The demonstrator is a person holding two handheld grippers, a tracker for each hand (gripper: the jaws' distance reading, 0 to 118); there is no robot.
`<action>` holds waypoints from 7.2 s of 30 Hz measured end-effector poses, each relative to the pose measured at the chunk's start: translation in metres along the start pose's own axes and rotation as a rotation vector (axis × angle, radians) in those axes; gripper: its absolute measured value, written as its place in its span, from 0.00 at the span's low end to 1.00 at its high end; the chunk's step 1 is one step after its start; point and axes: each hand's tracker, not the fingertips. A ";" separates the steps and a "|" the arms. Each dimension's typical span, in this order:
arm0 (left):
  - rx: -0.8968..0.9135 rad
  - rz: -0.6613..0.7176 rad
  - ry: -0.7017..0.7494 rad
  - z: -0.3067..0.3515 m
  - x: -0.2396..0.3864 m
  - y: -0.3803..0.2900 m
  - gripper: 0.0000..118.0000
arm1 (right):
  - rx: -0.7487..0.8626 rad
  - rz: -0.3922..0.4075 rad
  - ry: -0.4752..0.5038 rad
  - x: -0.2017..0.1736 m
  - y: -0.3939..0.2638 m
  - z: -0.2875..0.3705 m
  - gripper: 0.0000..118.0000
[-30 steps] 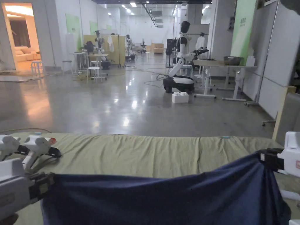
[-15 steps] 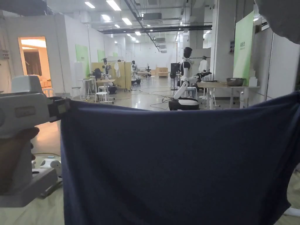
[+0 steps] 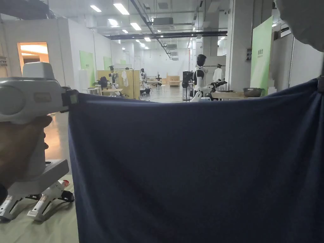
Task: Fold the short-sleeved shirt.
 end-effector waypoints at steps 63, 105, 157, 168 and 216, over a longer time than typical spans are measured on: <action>-0.481 0.120 -0.006 -0.001 -0.043 -0.333 0.00 | -0.368 -0.121 0.014 0.010 -0.355 0.063 0.01; 0.041 -0.191 0.052 0.241 0.049 -0.269 0.70 | -0.133 0.016 0.071 -0.060 -0.321 0.260 0.64; -1.005 0.092 -0.002 0.135 -0.029 -0.497 0.06 | -0.383 -0.056 0.017 -0.026 -0.383 0.279 0.00; -1.048 0.013 -0.013 0.129 -0.024 -0.507 0.06 | -0.893 -0.100 -0.051 0.026 -0.477 0.234 0.71; -0.836 0.048 0.089 -0.093 -0.060 -0.447 0.62 | -0.861 0.018 0.006 0.000 -0.492 -0.073 0.60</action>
